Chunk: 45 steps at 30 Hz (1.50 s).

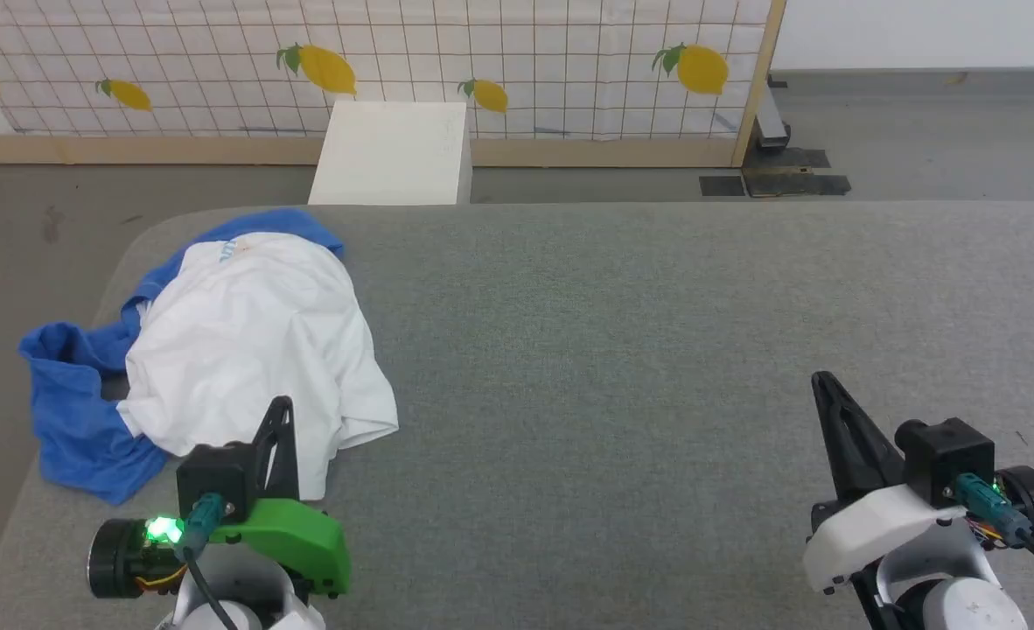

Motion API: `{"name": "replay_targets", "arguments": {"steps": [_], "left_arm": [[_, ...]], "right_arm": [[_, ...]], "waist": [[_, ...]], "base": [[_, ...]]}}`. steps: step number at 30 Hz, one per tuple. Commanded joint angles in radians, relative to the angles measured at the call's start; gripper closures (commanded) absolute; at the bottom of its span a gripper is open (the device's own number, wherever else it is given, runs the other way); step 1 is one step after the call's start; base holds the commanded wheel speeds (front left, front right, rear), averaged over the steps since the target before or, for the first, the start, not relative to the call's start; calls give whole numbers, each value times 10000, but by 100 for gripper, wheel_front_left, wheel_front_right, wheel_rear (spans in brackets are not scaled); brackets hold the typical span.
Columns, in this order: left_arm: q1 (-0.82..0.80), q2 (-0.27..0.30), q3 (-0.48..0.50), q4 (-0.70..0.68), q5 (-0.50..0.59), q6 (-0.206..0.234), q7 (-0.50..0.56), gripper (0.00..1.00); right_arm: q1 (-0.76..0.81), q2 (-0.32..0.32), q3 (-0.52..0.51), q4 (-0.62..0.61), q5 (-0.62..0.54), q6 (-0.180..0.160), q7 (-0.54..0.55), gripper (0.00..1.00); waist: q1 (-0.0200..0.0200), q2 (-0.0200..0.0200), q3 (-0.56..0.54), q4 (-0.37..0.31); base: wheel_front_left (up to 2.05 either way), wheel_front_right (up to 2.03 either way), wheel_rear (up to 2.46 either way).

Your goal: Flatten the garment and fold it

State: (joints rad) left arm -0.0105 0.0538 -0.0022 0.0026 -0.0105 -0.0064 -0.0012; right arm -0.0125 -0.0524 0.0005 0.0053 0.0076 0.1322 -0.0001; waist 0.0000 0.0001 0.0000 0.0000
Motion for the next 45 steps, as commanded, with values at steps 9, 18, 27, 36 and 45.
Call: {"name": "replay_targets", "arguments": {"steps": [9, 18, 27, 36, 45], "left_arm": [[105, -36, 22, -26, 105, 64, 12, 100], [105, -36, 22, -26, 105, 64, 12, 100], [-2, 2, -2, 2, -4, -2, 0, 0], [-16, 0, -41, 92, -151, 12, -112, 0], [-65, -2, -57, 224, -348, 32, -295, 0]], "right_arm": [[125, 22, -5, -53, -76, -15, 1, 100], [125, 22, -5, -53, -76, -15, 1, 100], [-1, 0, 0, 2, 4, 0, 0, 0], [30, -3, -74, 112, 169, 1, -111, 0], [44, -1, -234, 311, 421, 0, -294, 0]], "waist": [[0, -1, 0, 0], [0, -1, 0, 0], [0, -1, 0, 0], [0, -1, 6, -5], [0, -1, 45, -14]], "base": [[0, 0, 0], [0, 0, 0], [0, 0, 0], [0, 0, 0], [0, 0, 0]]}}
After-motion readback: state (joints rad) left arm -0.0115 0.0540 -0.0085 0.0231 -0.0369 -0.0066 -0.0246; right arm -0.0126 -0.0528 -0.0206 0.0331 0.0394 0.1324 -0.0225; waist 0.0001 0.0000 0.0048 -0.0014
